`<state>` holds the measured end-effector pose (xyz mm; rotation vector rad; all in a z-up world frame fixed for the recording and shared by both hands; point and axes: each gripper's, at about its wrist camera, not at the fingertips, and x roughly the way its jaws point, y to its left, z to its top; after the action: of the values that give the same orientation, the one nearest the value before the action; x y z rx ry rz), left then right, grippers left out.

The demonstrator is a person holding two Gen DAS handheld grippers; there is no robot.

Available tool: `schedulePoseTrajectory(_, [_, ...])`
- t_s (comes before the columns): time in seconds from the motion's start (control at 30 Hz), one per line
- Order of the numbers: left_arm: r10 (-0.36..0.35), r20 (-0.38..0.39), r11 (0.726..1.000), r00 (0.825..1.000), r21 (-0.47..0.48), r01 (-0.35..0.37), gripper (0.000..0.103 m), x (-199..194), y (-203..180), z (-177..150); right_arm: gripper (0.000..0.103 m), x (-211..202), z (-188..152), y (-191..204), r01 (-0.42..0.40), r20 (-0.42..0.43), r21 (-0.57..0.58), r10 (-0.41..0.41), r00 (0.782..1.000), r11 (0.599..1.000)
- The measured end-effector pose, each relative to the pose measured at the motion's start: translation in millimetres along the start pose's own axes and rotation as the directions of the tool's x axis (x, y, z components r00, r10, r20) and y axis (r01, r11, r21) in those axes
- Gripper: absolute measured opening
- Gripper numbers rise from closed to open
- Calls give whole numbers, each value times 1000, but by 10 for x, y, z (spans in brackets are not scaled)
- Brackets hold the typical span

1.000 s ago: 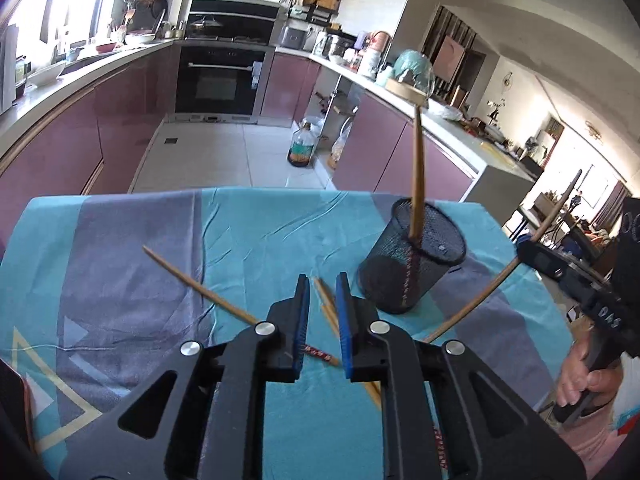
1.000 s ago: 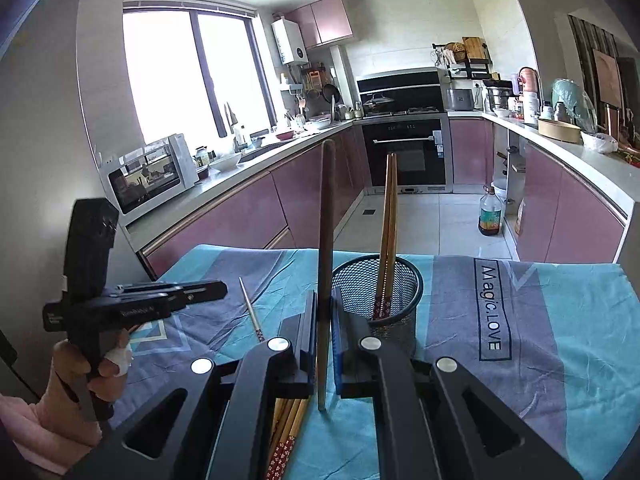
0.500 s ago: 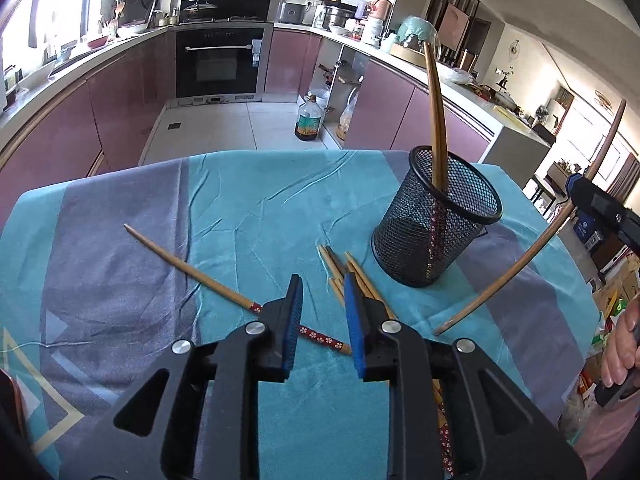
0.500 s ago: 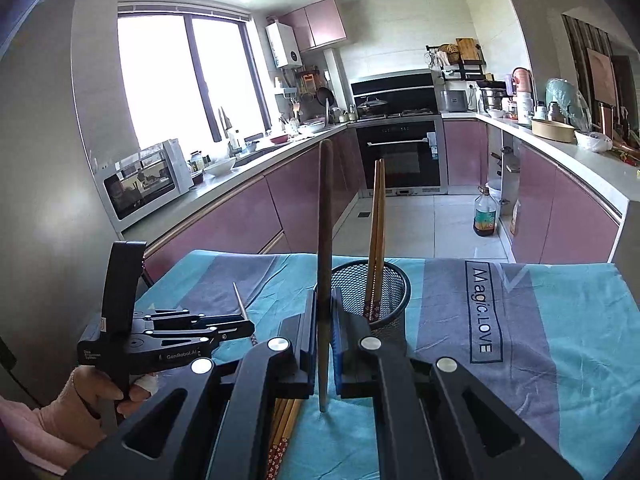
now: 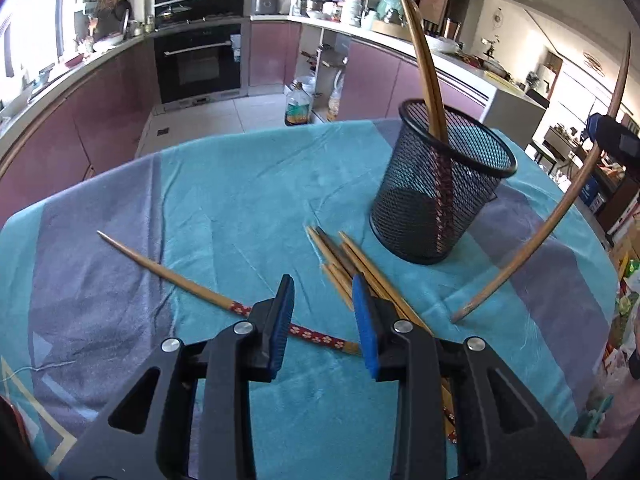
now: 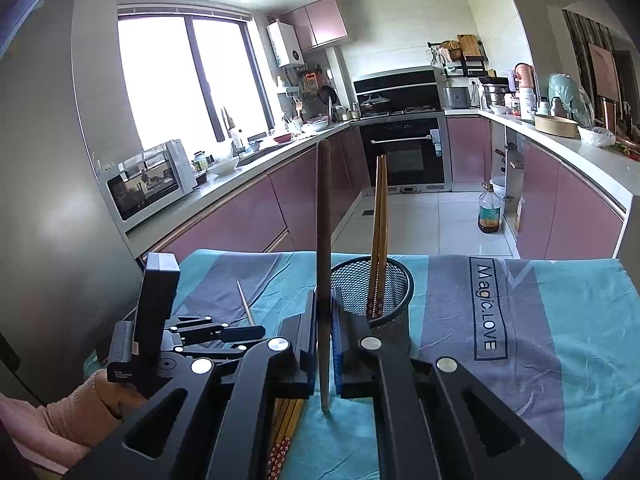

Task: Organize utensils
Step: 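Return the left gripper to the pile and grasp a chopstick while the right gripper keeps holding its chopstick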

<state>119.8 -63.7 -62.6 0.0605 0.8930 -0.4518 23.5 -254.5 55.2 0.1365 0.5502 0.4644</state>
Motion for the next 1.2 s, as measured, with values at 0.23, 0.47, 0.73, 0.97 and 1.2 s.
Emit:
schedulePoseTrajectory(0.23, [-65,-94,998,993,11,67,26,115,-28,-136,5,-27,-10,-4,-8,-3,-7,8,1000,1000])
schedulePoseTrajectory(0.47, [-162,-128,987,979,3,163,26,-75,6,-454,5,-65,-25,-21,-18,-6,1,18,1000,1000])
schedulePoseTrajectory(0.73, [-117,-58,993,991,-8,117,34,-367,77,-526,5,-45,-42,-5,-28,-12,3,28,1000,1000])
schedulePoseTrajectory(0.97, [-108,-85,989,991,92,115,31,-200,-346,-551,5,-67,-57,5,-18,-17,2,18,1000,1000])
schedulePoseTrajectory(1.2, [2,-103,997,995,79,6,20,-62,-326,-533,6,-76,-61,21,-28,-15,-5,28,999,1000])
